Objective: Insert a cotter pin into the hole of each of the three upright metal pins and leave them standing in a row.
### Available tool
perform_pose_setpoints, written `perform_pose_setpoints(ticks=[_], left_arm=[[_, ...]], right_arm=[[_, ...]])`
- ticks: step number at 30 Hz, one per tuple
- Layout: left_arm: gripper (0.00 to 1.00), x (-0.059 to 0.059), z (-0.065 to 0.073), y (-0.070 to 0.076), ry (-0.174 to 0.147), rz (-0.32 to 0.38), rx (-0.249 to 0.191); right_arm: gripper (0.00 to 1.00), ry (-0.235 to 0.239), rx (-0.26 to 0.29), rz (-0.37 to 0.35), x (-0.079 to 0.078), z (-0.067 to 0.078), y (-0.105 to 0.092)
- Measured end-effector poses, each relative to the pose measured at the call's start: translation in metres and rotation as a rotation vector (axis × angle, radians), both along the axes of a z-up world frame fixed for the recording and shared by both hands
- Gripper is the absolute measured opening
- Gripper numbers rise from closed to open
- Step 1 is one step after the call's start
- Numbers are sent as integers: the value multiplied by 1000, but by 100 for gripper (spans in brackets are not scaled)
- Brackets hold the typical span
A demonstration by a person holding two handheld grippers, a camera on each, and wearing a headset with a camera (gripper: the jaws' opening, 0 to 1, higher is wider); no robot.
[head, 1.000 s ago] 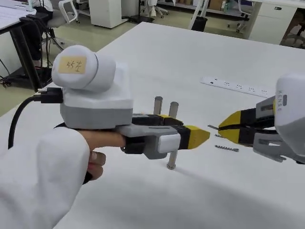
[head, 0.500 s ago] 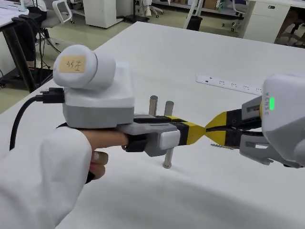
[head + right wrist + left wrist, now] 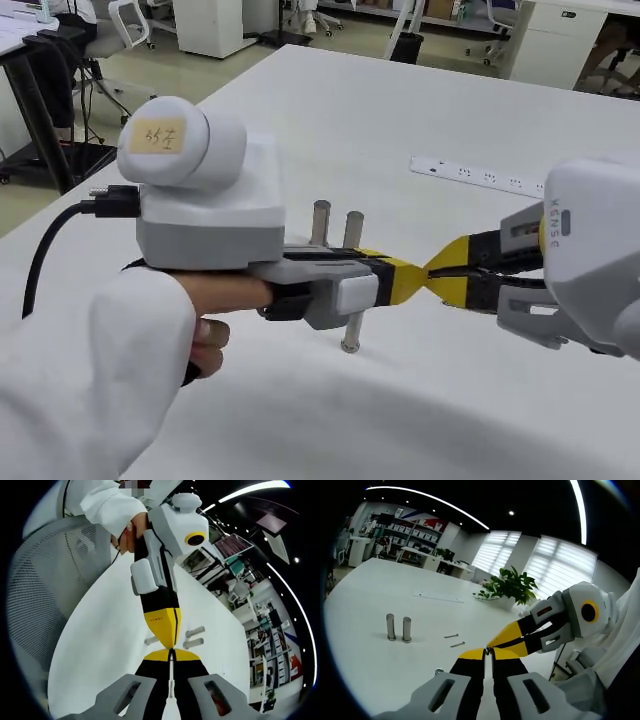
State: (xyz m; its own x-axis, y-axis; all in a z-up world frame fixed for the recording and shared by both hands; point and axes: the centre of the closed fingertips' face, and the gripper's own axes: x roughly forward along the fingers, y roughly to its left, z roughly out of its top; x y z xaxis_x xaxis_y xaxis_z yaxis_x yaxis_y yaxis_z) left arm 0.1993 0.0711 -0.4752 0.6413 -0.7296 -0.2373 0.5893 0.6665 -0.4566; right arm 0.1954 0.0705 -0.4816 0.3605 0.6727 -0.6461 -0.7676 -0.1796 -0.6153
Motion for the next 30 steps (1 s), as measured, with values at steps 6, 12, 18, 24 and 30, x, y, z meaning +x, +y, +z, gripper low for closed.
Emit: perform_pose_setpoints(ticks=[6,12,18,24,30], left_arm=[[0,0,0,1,9,3,-3],[0,-3,-2,1,-47,-36,57],[0,-4,-2,0,-60,-30,84],[0,-4,-2,2,-60,-31,99],[0,-7,-3,3,-80,-40,132]], right_arm=[[0,-3,-4,9,-1,0,1],[0,-3,-13,15,-3,-2,1],[0,-15,-21,24,-3,-3,2],[0,-27,-17,34,-4,-3,3],[0,-16,-10,35,-7,-4,5]])
